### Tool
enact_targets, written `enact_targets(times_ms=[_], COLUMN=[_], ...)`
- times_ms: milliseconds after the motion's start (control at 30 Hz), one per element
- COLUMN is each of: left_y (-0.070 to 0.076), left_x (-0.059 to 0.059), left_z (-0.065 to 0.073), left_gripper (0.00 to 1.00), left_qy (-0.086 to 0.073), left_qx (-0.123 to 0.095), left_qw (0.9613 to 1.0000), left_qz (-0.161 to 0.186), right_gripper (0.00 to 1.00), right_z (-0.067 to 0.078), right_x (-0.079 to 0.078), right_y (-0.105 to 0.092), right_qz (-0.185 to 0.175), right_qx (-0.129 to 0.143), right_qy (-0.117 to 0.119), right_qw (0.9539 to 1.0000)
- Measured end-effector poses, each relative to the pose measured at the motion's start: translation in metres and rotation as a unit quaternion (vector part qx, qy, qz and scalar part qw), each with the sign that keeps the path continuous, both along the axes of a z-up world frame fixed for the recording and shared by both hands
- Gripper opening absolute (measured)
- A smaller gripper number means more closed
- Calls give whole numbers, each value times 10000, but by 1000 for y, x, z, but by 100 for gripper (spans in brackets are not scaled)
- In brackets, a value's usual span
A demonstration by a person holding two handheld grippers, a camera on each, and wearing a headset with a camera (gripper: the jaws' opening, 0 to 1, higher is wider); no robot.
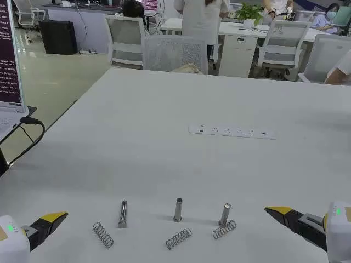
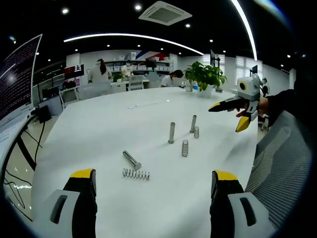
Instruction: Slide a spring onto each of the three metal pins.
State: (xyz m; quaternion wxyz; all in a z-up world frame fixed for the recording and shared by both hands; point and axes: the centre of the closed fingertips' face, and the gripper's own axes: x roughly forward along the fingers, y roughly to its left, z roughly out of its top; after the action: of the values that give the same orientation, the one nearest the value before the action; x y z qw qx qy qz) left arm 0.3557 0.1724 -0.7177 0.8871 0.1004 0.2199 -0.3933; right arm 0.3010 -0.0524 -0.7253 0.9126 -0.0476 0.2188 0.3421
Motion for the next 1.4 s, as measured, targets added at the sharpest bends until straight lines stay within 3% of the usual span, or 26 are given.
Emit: enact_targets(times_ms=[600,1067,1400], left_y=[0,3,4], left_x=[-6,-12,-10], left_z=[-2,-6,-1], left_gripper=[90,90,88], left_qy=[16,167,42], left_qx=[62,166,105], left_qw=[10000,9997,9999], left_qz=[-2,21,-9], right_gripper=[90,89,88], right_z=[-2,-2,3], right_x=[0,-1,0], right_y=[5,7,6], right_qz=[105,66,76], right_qx=[-64,36,-46], right_qy=[17,76,-20], right_qw=[9999,9999,10000])
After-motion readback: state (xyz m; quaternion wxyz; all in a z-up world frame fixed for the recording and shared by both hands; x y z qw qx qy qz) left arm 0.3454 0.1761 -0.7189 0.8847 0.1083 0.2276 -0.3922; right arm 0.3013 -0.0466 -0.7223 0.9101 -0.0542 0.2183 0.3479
